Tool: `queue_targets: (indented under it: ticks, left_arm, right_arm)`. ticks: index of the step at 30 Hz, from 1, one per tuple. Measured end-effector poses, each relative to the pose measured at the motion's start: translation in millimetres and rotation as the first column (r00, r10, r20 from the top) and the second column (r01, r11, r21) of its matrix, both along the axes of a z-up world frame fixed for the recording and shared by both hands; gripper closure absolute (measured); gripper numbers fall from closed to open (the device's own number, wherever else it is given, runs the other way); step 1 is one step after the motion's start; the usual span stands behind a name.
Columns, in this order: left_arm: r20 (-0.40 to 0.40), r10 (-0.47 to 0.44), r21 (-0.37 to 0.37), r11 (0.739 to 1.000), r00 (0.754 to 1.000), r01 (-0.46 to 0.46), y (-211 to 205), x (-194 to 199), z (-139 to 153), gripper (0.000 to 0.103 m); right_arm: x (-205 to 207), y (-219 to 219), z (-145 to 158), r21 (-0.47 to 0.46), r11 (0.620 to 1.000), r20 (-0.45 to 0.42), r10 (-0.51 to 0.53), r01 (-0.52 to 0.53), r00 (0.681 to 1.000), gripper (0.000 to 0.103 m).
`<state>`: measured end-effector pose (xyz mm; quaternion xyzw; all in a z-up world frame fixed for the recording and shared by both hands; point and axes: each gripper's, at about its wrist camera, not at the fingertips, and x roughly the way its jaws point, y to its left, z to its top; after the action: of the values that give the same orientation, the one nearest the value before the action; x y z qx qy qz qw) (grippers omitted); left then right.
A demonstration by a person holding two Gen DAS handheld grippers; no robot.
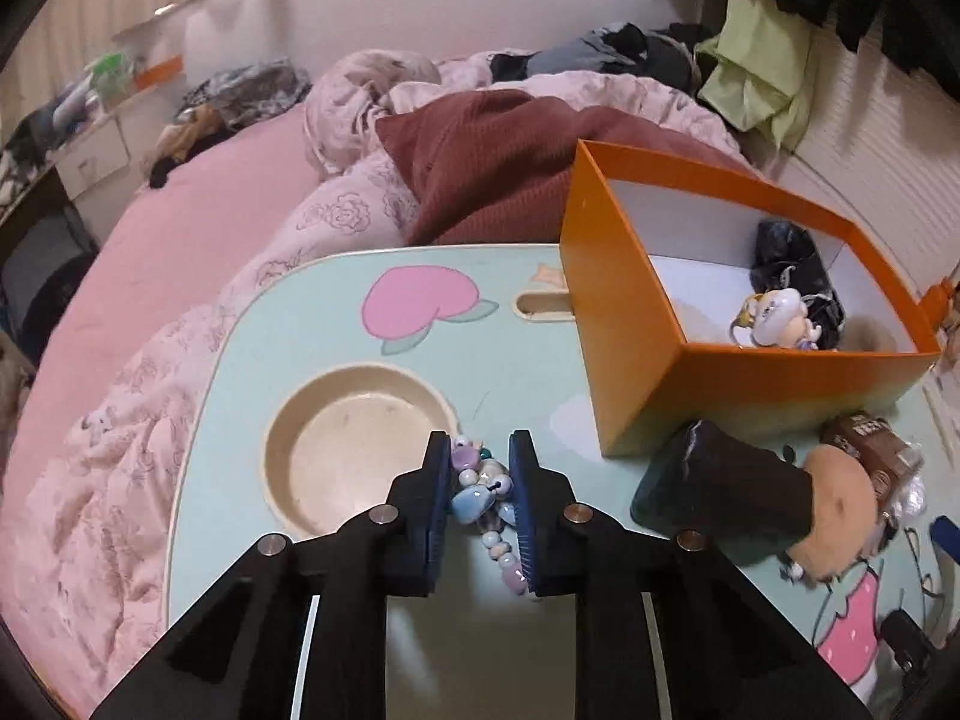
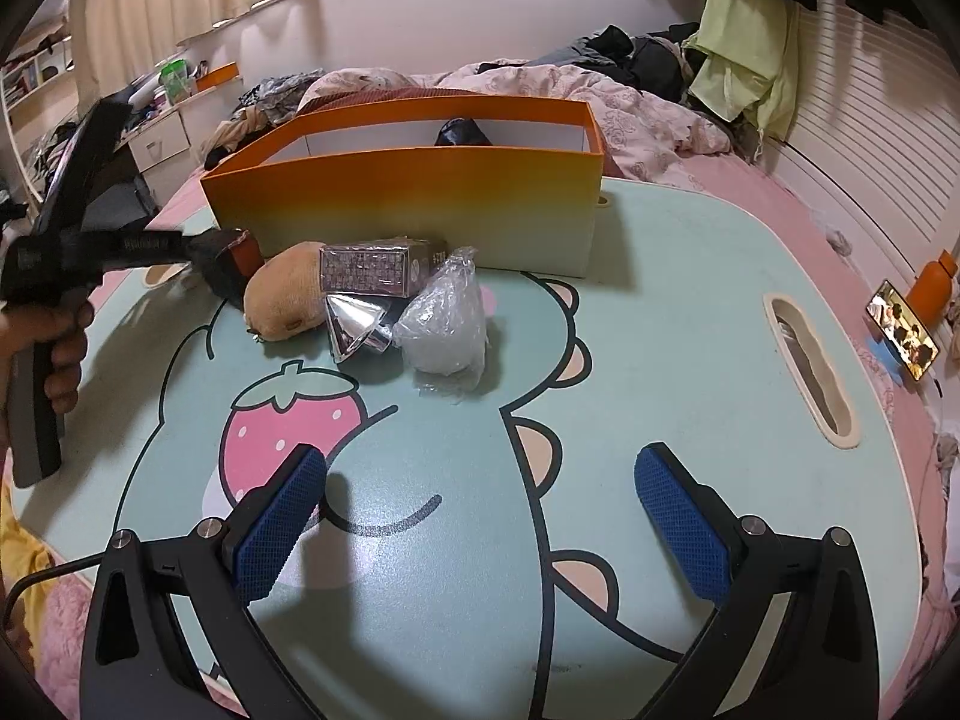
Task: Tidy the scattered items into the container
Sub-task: 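Grasp the bead keychain on the table with the left gripper and carry it toward the box, then grasp the clear plastic bag with the right gripper while the left carries the bead keychain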
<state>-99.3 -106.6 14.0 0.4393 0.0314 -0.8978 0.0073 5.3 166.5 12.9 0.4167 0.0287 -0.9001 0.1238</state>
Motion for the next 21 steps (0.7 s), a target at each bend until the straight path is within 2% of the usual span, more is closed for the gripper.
queue_targets:
  ticks: [3, 6, 10, 12, 14, 16, 20, 21]
  left_arm:
    - [-0.039, -0.017, 0.156, 0.987, 0.999, 0.022, -16, 19, 9, 0.088]
    - [-0.093, -0.021, 0.208, 0.977, 0.995, 0.040, -16, 48, 19, 0.088]
    - [-0.133, -0.046, 0.287, 0.954, 0.990, 0.083, -2, 86, 25, 0.088]
    - [-0.138, -0.082, 0.294, 0.948, 0.987, 0.120, 10, 99, 23, 0.088]
    - [-0.123, -0.108, 0.259, 0.956, 0.987, 0.137, 22, 106, 19, 0.088]
    - [-0.112, -0.119, 0.247, 0.958, 0.986, 0.144, 28, 109, 16, 0.088]
    - [-0.111, -0.134, 0.262, 0.952, 0.985, 0.159, 35, 110, 13, 0.088]
    - [-0.112, -0.136, 0.258, 0.953, 0.984, 0.161, 36, 110, 14, 0.088]
  right_arm:
    - [-1, 2, 0, -0.013, 1.000, 0.001, -0.002, 0.002, 1.000, 0.000]
    - [-1, 7, 1, -0.054, 0.999, -0.002, -0.002, 0.002, 1.000, 0.000]
    - [-6, 18, 5, -0.159, 0.987, 0.012, 0.004, -0.002, 1.000, 0.000]
    - [-16, 26, 9, -0.224, 0.974, 0.033, -0.002, 0.009, 0.999, 0.002]
    - [-25, 31, 13, -0.242, 0.970, 0.027, -0.032, 0.038, 0.999, 0.013]
    - [-35, 29, 18, -0.234, 0.972, 0.029, -0.020, 0.026, 0.999, 0.028]
    - [-49, 17, 21, -0.188, 0.982, 0.022, 0.005, -0.001, 1.000, 0.037]
    - [-52, 14, 18, -0.182, 0.983, 0.031, 0.017, -0.012, 0.999, 0.041]
